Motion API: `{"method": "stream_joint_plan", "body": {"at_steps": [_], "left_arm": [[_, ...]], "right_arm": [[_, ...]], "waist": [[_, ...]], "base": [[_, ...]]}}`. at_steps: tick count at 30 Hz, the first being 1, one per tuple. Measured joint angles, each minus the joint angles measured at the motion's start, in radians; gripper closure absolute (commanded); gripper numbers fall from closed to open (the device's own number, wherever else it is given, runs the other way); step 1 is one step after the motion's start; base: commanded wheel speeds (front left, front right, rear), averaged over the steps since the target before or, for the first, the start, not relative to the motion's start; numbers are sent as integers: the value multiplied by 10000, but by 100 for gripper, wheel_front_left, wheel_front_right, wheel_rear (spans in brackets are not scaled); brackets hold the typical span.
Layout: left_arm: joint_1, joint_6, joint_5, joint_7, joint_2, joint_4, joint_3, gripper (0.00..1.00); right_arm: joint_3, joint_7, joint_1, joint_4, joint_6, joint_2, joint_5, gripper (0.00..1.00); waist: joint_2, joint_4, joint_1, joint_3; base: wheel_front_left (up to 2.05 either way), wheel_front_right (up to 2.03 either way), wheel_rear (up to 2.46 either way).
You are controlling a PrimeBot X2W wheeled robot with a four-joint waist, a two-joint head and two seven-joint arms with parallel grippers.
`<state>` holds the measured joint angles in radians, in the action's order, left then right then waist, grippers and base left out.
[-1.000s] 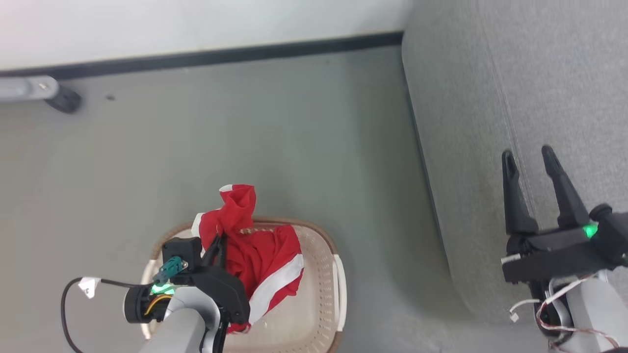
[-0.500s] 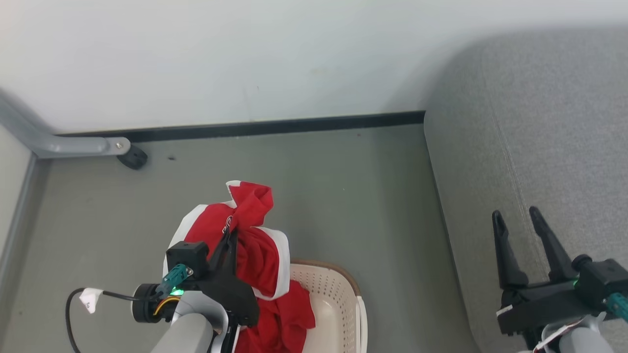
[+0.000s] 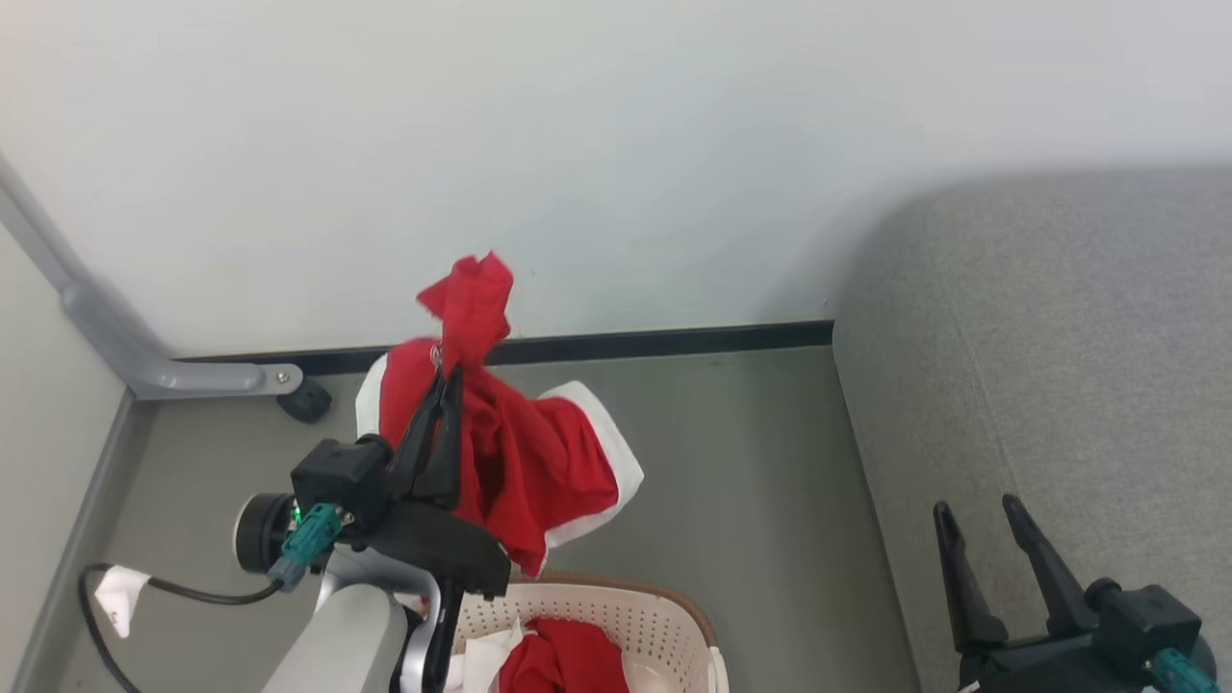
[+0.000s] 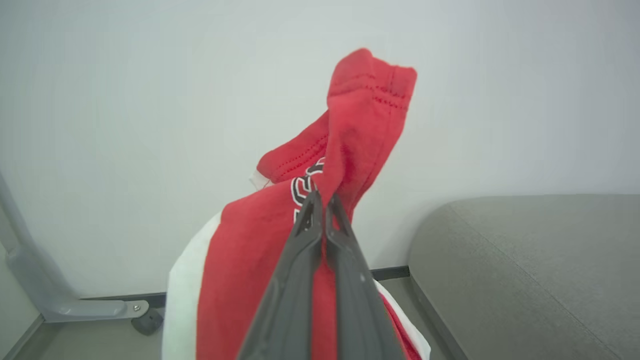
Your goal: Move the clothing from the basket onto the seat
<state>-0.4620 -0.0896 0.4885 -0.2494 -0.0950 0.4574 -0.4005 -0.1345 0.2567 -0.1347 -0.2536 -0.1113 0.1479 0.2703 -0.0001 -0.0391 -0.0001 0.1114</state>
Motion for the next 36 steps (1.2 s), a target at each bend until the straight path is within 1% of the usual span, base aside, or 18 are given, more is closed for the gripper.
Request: {"method": "stream_joint_plan", "body": {"at_steps": [3, 11, 17, 23, 28, 36], "left_arm": [[11, -75, -134, -2, -10, -794, 6, 100], [47, -86, -681, -4, 13, -2514, -230, 100], [87, -161, -863, -8, 54, -3463, -537, 100], [117, -159, -1143, -36, 107, -3990, -934, 100], [135, -161, -1177, -17, 153, -4157, -1147, 100], [191, -161, -1221, 192, 178, -4500, -1432, 100]], "right_arm": [[-94, 0, 179, 81, 0, -13, -15, 0], [-648, -2, 265, 430, -2, -194, -174, 0], [-1252, -2, 459, 813, -35, -343, -232, 0], [-2452, -4, 623, 1337, -81, -617, -244, 0], [-3453, -33, 630, 1749, -92, -698, -236, 0], [-4489, -188, 495, 1935, -119, -702, 42, 0]], "waist": [[0, -3, 0, -194], [0, -34, 0, -494], [1, 24, 0, -631], [2, 166, 0, -746], [1, 311, 0, -838], [1, 581, 1, -972]], "base": [[0, 0, 0], [0, 0, 0], [0, 0, 0], [0, 0, 0], [0, 0, 0], [0, 0, 0]]}}
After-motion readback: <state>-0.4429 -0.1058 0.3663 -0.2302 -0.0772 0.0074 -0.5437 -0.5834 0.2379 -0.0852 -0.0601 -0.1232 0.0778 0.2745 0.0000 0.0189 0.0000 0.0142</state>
